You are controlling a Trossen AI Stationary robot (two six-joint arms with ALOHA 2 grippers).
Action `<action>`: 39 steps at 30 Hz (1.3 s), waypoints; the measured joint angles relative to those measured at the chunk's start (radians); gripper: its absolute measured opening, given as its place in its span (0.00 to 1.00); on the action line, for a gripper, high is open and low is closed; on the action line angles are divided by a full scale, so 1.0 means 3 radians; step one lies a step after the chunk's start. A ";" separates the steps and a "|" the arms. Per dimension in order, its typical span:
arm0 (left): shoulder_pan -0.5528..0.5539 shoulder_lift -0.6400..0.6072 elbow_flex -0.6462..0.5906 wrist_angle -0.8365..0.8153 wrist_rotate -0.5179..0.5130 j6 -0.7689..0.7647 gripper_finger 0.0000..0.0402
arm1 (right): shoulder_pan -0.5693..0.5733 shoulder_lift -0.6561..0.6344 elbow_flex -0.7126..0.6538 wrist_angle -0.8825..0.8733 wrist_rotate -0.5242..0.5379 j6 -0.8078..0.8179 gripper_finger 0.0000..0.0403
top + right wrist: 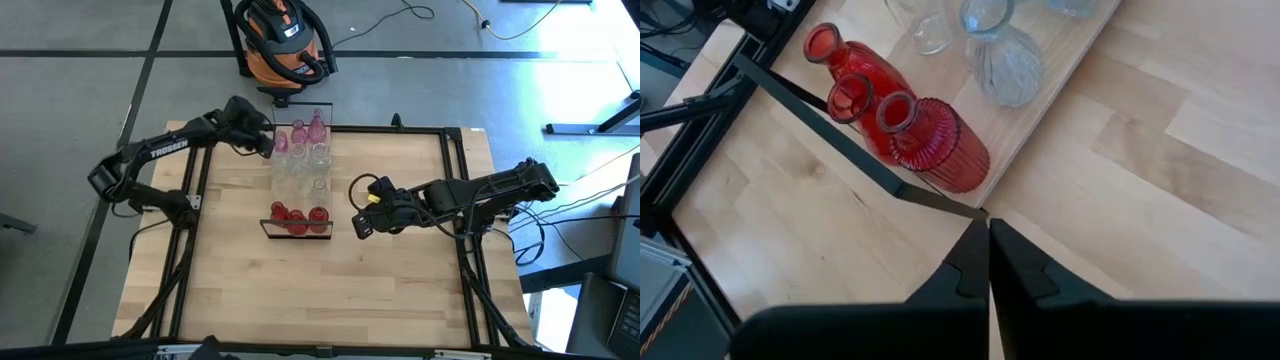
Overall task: Sort vases onto shelf
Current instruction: Put the purple vase on the shelf
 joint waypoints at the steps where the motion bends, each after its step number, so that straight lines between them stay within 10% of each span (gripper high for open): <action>1: 0.0021 0.0053 0.0000 -0.0019 0.0110 -0.0001 0.00 | 0.0000 0.0000 0.0000 0.0000 -0.0001 0.0000 0.00; 39: 0.0283 0.0545 0.0000 0.0554 0.0630 -0.0001 0.00 | 0.0000 0.0000 0.0000 -0.0074 -0.0007 0.0017 0.00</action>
